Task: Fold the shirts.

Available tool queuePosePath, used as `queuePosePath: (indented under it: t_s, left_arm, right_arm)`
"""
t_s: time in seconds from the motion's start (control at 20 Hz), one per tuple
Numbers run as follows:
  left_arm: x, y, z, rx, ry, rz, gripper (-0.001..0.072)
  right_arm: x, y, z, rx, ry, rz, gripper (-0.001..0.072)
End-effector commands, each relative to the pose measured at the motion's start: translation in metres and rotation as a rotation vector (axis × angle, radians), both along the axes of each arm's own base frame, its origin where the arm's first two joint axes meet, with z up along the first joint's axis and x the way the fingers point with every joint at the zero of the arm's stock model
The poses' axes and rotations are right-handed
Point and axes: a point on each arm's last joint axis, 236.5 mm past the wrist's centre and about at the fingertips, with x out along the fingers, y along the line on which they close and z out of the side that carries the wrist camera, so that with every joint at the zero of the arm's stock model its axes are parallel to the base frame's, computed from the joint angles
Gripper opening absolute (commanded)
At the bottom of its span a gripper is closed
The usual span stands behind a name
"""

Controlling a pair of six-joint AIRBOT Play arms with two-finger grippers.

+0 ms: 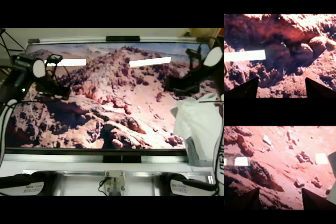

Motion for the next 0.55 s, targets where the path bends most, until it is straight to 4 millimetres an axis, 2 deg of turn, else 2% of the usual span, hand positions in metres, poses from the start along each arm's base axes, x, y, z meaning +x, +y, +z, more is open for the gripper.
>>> queuePosePath:
  t_s: [0.0,0.1,0.5]
  left_arm:
    - [0.0064,-0.0077,-0.0008,-0.012,-0.028,-0.010,0.0720]
    - [0.0057,-0.0150,-0.0012,-0.037,-0.024,-0.037,0.0720]
    - [0.0060,-0.0137,-0.0009,-0.021,-0.024,-0.090,0.0720]
  right_arm:
    - [-0.0032,0.0186,-0.0041,0.040,0.028,0.031,0.0639]
    - [-0.0031,0.0186,-0.0041,0.040,0.028,0.031,0.0639]
    - [-0.0031,0.0187,-0.0041,0.040,0.028,0.031,0.0639]
